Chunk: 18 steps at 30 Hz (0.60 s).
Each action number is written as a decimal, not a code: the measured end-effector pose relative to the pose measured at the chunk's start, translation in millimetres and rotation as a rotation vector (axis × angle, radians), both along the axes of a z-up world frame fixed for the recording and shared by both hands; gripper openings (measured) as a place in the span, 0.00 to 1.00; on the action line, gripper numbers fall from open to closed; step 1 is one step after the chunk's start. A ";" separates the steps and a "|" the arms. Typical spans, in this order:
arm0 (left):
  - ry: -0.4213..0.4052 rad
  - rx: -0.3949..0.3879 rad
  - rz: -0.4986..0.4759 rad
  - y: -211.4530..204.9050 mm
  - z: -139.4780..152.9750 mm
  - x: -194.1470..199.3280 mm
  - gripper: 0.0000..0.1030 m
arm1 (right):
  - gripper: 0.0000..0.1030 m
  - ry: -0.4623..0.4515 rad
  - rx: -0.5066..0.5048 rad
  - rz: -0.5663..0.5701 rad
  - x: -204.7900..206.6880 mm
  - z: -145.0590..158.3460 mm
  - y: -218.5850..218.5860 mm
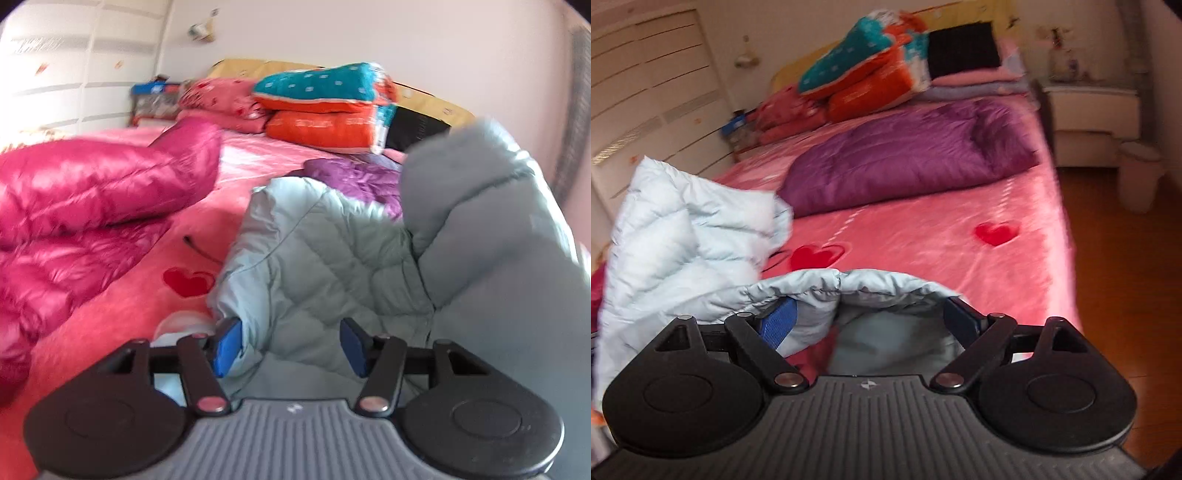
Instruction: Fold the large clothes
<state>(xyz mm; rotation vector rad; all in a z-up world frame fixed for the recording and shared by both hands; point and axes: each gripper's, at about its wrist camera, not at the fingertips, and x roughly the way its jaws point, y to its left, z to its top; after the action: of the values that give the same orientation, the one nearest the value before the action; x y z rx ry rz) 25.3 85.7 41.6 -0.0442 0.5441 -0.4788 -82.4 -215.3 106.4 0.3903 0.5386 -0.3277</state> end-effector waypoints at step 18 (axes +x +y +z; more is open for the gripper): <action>0.038 0.042 0.024 -11.2 -8.5 8.3 0.60 | 0.62 0.197 0.067 0.077 1.4 -55.7 -9.5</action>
<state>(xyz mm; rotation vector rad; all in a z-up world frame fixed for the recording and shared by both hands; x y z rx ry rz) 33.6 74.5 33.0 -0.0196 0.5904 -0.4432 -81.0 -224.8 50.7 0.4028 0.7572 -0.2765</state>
